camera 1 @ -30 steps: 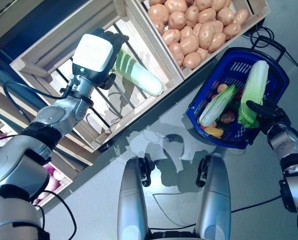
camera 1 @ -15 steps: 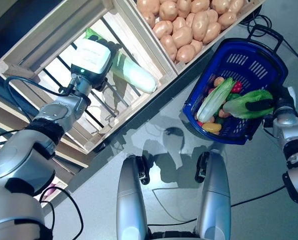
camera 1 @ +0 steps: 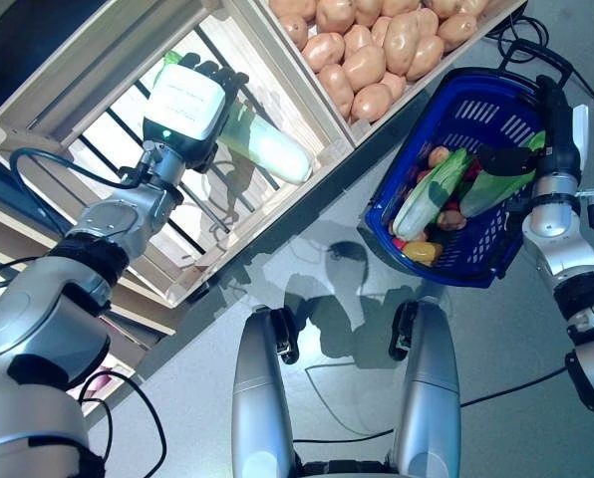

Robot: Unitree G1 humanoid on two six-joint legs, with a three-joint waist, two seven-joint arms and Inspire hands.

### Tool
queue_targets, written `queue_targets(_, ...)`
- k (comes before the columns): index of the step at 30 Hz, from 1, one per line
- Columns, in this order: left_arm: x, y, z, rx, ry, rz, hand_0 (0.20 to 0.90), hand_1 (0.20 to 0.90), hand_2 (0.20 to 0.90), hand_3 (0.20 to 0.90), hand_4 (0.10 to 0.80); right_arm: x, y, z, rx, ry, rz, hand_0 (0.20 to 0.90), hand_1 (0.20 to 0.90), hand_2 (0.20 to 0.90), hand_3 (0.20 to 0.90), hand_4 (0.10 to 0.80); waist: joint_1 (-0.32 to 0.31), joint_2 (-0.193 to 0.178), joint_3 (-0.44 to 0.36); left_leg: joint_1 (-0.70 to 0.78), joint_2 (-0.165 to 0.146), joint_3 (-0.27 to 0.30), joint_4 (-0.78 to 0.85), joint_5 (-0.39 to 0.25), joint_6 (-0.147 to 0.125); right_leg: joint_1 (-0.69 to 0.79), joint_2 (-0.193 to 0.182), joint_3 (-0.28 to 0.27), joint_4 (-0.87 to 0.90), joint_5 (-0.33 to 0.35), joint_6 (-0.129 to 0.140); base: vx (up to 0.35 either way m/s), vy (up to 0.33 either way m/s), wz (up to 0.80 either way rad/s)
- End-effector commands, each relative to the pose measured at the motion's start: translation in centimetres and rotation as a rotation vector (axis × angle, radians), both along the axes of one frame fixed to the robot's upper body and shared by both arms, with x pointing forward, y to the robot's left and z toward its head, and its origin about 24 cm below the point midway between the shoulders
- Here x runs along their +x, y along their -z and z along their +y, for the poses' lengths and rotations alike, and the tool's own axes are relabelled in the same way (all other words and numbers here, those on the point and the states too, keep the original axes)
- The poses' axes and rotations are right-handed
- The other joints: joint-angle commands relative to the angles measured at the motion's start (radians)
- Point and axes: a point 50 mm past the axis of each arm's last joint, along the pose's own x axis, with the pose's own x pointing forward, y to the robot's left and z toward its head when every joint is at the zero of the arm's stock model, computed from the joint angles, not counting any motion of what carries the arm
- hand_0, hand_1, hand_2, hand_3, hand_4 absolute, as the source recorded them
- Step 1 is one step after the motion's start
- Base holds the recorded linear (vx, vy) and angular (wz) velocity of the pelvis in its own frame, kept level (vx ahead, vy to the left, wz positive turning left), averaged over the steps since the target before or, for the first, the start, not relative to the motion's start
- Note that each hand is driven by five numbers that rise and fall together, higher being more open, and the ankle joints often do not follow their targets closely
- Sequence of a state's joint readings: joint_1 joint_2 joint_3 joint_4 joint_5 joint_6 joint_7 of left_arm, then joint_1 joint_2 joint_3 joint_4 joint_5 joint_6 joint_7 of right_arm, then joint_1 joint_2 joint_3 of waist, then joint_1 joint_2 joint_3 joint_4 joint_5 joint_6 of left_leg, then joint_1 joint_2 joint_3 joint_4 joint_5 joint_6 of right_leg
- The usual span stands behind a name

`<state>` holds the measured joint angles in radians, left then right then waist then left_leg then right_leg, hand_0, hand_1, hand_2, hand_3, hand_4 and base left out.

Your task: Put vegetables into the basket

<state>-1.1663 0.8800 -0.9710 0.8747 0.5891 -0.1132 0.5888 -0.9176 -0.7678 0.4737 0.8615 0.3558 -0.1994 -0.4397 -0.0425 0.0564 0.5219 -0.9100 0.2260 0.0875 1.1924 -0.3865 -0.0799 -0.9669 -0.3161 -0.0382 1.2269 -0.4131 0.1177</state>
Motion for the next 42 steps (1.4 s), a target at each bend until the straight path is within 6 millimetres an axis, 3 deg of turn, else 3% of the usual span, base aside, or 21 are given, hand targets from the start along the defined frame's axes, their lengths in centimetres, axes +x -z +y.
queue_targets(1,-1.2,-7.8,1.4,0.023,-0.032,-0.29,0.9,0.9,0.9,0.9,0.8,-1.1,-3.5,-1.5,0.017,0.027,-0.197,0.9,0.9,0.9,0.9,0.8,-0.032,0.006,-0.022,0.057,0.03,-0.009,-0.091,-0.02,-0.054,0.088,-0.036,0.03,-0.099,0.061,0.0,0.0,0.0,0.0)
queue_targets(9,-0.8,-7.8,0.1,0.118,-0.038,-0.231,0.9,0.9,0.9,0.9,0.8,-1.3,-4.0,-0.4,0.223,-0.153,-0.295,0.9,0.9,0.9,0.9,0.8,-0.045,-0.001,-0.002,0.009,0.038,-0.01,-0.043,-0.036,-0.055,0.043,-0.038,0.034,-0.069,0.064,0.006,0.0,0.0,0.0)
queue_targets(15,-0.8,-6.4,-0.3,0.153,-0.056,-0.186,0.9,0.9,0.9,0.9,0.8,-4.6,-6.2,2.7,0.199,-0.196,-0.637,0.9,0.9,0.9,0.9,0.8,-0.067,-0.015,-0.002,-0.033,0.043,-0.011,-0.019,-0.054,-0.05,0.002,-0.033,0.038,-0.06,0.067,0.016,-0.002,0.001,-0.02)
queue_targets(20,-0.8,-5.8,-0.3,0.189,-0.082,-0.156,0.9,0.9,0.9,0.9,0.8,-6.8,-6.9,4.8,0.175,-0.298,-0.73,0.9,0.9,0.9,0.9,0.8,-0.086,-0.026,-0.002,-0.054,0.051,-0.01,-0.007,-0.063,-0.046,-0.017,-0.03,0.043,-0.059,0.069,0.024,0.005,0.014,-0.08)
queue_targets(32,-0.1,-6.3,0.0,0.182,-0.173,-0.106,0.9,0.9,0.9,0.9,0.8,-6.9,-5.7,3.5,0.287,-0.316,-0.667,0.9,0.9,0.9,0.9,0.8,-0.098,-0.039,-0.002,-0.181,0.074,-0.022,0.073,-0.079,-0.047,-0.136,-0.048,0.049,-0.011,0.078,0.037,-0.002,0.0,-0.01)
queue_targets(42,0.5,-6.2,1.6,0.088,-0.316,-0.052,0.9,0.9,0.9,0.9,0.8,-6.8,-5.6,3.0,0.312,-0.304,-0.662,0.9,0.9,0.9,0.9,0.8,-0.097,-0.053,-0.002,-0.321,0.078,-0.058,0.16,-0.091,-0.044,-0.265,-0.061,0.061,0.051,0.078,0.037,-0.008,-0.006,-0.01)
